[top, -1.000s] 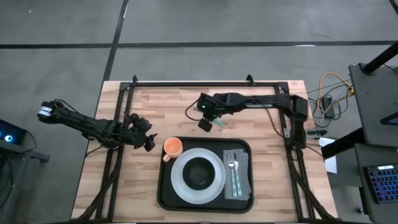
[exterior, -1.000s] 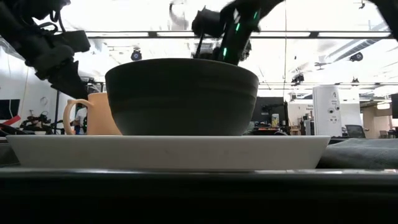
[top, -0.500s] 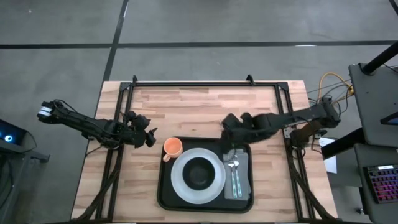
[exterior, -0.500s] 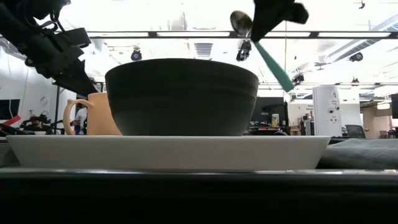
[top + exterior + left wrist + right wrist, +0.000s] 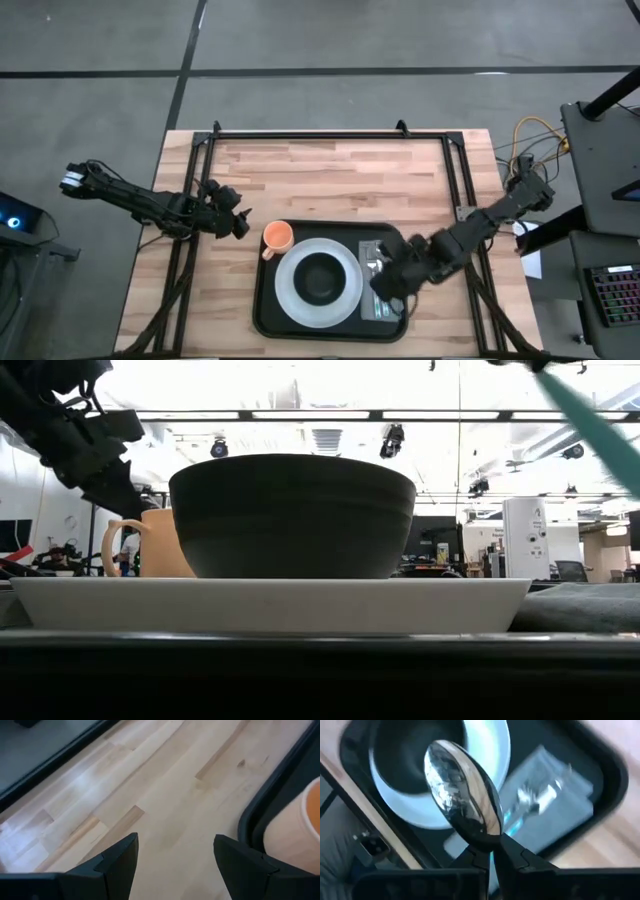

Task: Set up tray
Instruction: Put the blue spoon on the gray napkin to the right of the blue knife on the black tray

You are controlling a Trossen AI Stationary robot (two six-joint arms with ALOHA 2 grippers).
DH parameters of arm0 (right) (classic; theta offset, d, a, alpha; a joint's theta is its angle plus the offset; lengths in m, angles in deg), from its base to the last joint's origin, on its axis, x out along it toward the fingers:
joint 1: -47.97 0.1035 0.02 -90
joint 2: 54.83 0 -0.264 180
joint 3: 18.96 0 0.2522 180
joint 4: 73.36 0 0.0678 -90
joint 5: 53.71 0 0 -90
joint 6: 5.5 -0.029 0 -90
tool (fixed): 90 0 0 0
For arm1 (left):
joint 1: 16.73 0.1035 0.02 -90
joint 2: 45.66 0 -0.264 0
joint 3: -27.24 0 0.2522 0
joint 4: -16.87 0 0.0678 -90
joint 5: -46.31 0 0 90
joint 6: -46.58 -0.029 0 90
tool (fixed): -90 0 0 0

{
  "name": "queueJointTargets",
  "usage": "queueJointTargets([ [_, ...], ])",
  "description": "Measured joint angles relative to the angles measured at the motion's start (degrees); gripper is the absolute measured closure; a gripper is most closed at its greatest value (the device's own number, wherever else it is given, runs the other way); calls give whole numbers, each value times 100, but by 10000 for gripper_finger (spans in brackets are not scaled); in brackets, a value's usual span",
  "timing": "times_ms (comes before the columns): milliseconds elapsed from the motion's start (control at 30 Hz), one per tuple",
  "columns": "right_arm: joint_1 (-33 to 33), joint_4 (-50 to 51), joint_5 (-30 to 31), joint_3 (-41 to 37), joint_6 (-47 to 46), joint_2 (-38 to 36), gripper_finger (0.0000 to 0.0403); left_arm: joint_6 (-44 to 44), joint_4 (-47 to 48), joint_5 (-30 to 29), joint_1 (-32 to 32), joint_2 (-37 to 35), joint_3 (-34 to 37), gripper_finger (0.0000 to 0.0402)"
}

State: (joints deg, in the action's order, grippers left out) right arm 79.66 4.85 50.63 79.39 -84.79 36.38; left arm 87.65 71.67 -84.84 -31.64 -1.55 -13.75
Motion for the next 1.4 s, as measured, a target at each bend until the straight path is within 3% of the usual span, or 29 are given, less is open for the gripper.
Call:
queueJointTargets([
  [133, 435, -110, -108, -550, -680, -218, 395, -1, -7, 245, -2, 0, 0, 164],
  [233, 557, -811, -376, -1247, -903, -549, 395, -1, -7, 330, -2, 0, 0, 164],
  [400, 540, -2687, -436, -2666, -688, -1286, 395, -1, -7, 347, -2, 0, 0, 164],
  [600, 466, -3719, -719, -4145, -699, -2283, 395, -1, -8, 362, -2, 0, 0, 164],
  [800, 252, -5088, -1048, -5148, -474, -3040, 395, 18, -101, 375, -2, 0, 0, 164],
  [1267, -240, -7303, -2426, -6154, -56, -2457, 395, 24, -345, 472, -1, 7, 0, 164],
  [1400, -529, -7423, -2511, -6338, -1, -2359, 395, 104, -586, 512, -9, 103, 0, 164],
])
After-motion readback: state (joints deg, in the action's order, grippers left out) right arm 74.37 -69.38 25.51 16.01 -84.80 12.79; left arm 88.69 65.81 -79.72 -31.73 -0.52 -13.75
